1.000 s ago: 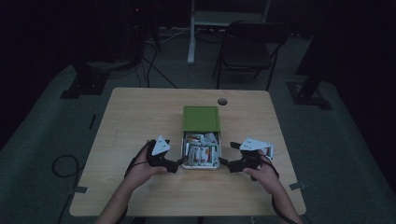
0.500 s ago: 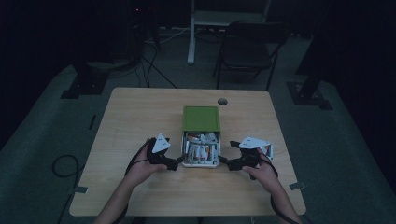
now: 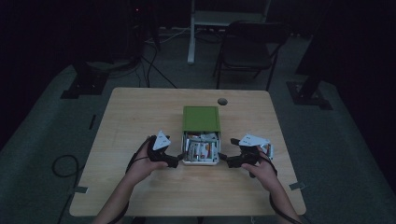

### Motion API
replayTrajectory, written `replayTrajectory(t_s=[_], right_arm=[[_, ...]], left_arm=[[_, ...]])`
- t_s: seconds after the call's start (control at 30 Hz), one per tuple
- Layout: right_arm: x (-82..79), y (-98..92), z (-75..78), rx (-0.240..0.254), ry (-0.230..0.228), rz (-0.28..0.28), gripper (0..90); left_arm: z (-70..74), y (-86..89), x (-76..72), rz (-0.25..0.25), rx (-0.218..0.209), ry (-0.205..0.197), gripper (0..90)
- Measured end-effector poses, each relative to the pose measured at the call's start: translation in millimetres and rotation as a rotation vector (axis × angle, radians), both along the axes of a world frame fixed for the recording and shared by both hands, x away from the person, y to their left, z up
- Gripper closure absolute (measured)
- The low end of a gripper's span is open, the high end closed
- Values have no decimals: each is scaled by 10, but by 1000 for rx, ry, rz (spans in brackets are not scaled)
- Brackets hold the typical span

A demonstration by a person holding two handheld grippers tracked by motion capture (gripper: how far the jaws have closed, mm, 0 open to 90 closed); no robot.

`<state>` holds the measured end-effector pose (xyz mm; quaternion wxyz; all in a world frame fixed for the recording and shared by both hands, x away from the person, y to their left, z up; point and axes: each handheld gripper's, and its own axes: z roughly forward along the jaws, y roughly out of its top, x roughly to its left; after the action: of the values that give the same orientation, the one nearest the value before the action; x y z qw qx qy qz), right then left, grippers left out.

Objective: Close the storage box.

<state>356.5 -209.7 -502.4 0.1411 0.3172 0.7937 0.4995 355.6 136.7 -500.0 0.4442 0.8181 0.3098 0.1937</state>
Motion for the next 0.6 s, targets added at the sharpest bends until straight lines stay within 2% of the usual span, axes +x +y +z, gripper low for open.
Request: replayTrajectory(t_s=[0.2, 0.33, 0.6], right_arm=[[28, 0, 3, 13, 3, -14, 119], [52, 1, 2, 15, 11, -18, 119], [94, 0, 6, 20, 13, -35, 119]], left_arm=[[8, -1, 30, 5, -6, 6, 46], [23, -22, 29, 11, 15, -6, 46], [22, -15, 70, 22, -4, 3, 46]])
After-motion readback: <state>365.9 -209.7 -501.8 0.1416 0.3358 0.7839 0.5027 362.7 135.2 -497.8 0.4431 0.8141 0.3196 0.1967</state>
